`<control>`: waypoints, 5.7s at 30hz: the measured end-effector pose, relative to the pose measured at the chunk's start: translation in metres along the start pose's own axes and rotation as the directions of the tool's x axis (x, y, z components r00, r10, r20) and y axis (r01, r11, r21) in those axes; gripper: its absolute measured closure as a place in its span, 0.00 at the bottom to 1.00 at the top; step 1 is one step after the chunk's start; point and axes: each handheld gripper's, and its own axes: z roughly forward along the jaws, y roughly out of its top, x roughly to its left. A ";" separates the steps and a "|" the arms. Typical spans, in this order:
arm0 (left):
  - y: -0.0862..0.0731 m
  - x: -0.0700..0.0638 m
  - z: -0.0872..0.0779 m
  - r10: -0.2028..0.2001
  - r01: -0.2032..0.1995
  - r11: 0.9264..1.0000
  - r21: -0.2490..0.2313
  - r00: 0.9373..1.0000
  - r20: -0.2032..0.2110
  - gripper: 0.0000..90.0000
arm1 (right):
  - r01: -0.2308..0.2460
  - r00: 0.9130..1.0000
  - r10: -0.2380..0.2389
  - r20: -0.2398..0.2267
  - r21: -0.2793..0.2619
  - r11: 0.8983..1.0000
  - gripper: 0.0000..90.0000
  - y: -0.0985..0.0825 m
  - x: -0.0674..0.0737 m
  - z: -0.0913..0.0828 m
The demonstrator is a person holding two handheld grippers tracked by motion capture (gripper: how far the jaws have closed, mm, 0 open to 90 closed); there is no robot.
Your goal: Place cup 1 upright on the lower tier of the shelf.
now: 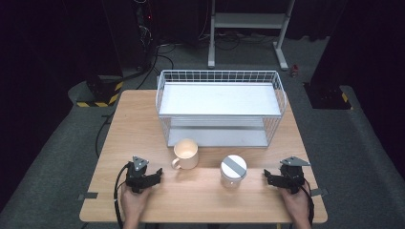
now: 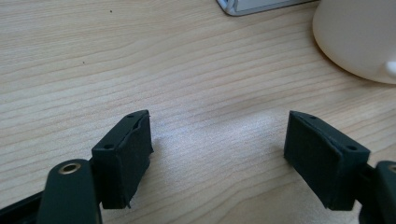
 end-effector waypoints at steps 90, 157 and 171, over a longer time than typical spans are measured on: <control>0.000 -0.002 0.001 0.014 -0.014 1.000 0.014 1.000 0.016 0.17 | 0.104 0.979 -0.123 -0.162 -0.121 0.987 0.20 -0.018 0.035 -0.042; 0.000 -0.002 0.001 0.018 -0.018 1.000 0.014 1.000 0.025 0.16 | 0.241 0.916 -0.289 -0.278 -0.196 0.951 0.11 0.026 0.119 -0.007; 0.000 -0.002 0.001 0.018 -0.019 1.000 0.014 1.000 0.025 0.16 | 0.250 0.916 -0.305 -0.263 -0.222 0.942 0.15 0.034 0.125 -0.003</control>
